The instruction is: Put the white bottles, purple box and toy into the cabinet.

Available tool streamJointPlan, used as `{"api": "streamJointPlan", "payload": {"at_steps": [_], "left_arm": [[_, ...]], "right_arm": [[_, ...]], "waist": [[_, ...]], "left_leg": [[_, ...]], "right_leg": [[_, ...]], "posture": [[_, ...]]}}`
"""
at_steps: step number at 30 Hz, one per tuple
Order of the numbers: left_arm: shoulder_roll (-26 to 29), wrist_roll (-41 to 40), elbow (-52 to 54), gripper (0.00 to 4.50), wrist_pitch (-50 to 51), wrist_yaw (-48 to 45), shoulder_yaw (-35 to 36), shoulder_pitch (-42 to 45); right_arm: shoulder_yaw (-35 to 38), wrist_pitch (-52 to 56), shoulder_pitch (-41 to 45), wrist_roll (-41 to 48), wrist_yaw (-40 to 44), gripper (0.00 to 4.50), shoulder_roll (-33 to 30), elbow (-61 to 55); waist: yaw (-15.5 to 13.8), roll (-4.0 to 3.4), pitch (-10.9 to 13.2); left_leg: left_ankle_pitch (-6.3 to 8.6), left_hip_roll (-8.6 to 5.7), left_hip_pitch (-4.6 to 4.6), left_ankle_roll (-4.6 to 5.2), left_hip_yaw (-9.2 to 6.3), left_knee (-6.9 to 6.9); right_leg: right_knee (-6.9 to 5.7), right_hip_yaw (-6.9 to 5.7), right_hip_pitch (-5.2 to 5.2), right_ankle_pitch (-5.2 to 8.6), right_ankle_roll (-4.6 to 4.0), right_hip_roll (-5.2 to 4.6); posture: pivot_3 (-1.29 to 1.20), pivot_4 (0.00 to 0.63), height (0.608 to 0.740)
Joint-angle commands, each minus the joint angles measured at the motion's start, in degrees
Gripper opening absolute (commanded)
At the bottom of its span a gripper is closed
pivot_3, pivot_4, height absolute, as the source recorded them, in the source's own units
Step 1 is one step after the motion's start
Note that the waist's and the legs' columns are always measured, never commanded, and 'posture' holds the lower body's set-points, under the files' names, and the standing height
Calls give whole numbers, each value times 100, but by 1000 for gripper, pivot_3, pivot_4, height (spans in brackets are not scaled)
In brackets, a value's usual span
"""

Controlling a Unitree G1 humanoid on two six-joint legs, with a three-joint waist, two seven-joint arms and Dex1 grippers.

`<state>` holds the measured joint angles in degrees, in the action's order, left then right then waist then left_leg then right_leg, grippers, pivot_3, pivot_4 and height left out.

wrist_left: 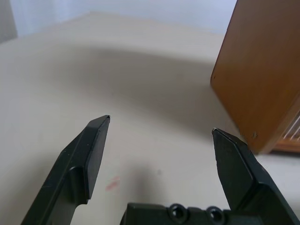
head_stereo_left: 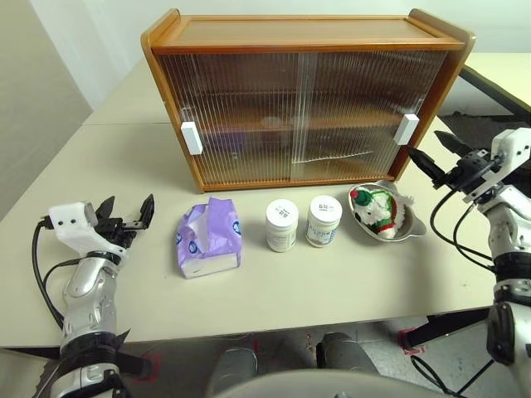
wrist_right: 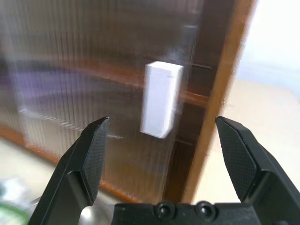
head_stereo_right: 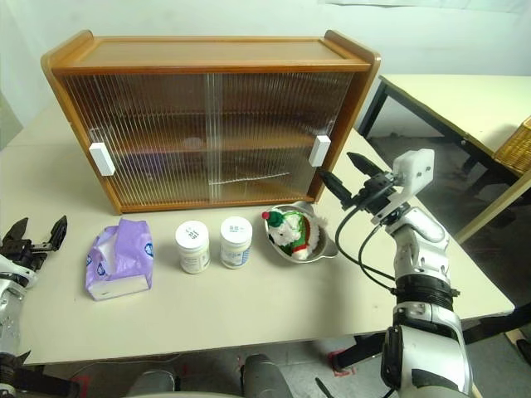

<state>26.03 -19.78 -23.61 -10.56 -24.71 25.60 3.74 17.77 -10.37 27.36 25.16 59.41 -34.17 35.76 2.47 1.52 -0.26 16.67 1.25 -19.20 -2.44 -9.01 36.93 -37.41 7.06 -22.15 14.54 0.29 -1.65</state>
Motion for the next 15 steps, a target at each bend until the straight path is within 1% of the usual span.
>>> {"api": "streamJointPlan", "payload": {"at_steps": [1, 7, 10, 15], "left_arm": [[77, 38, -75, 4500, 95, -93, -75, 71], [193, 4, -128, 4500, 161, -197, -39, 181], [256, -50, -88, 4500, 221, -277, -38, 222], [358, -218, 203, 4500, 456, -494, -3, 165]], "right_arm": [[-75, 467, -248, 270, 399, 4481, -129, -746], [-303, 1358, -696, 663, 1274, 4481, -433, -1881], [-465, 1519, -824, 708, 1588, 4481, -535, -2331], [-724, 1692, -995, 693, 1795, 4481, -558, -2978]], "waist": [[14, 0, 0], [55, 1, 0], [66, 1, -1], [78, 3, -1]], "left_leg": [[1, 0, -1, 2, 2, 0], [3, 0, -3, 3, 9, 3], [3, 0, -3, 3, 10, 6], [3, 0, -3, 4, 10, 11]], "right_leg": [[0, 0, 0, 0, 0, 0], [1, 1, 0, 1, 2, 1], [1, 0, 0, 3, 4, 2], [1, 1, 0, 8, 14, 6]], "posture": [[-127, 0, 740], [-131, 0, 740], [-126, 0, 740], [-106, 0, 740]]}}
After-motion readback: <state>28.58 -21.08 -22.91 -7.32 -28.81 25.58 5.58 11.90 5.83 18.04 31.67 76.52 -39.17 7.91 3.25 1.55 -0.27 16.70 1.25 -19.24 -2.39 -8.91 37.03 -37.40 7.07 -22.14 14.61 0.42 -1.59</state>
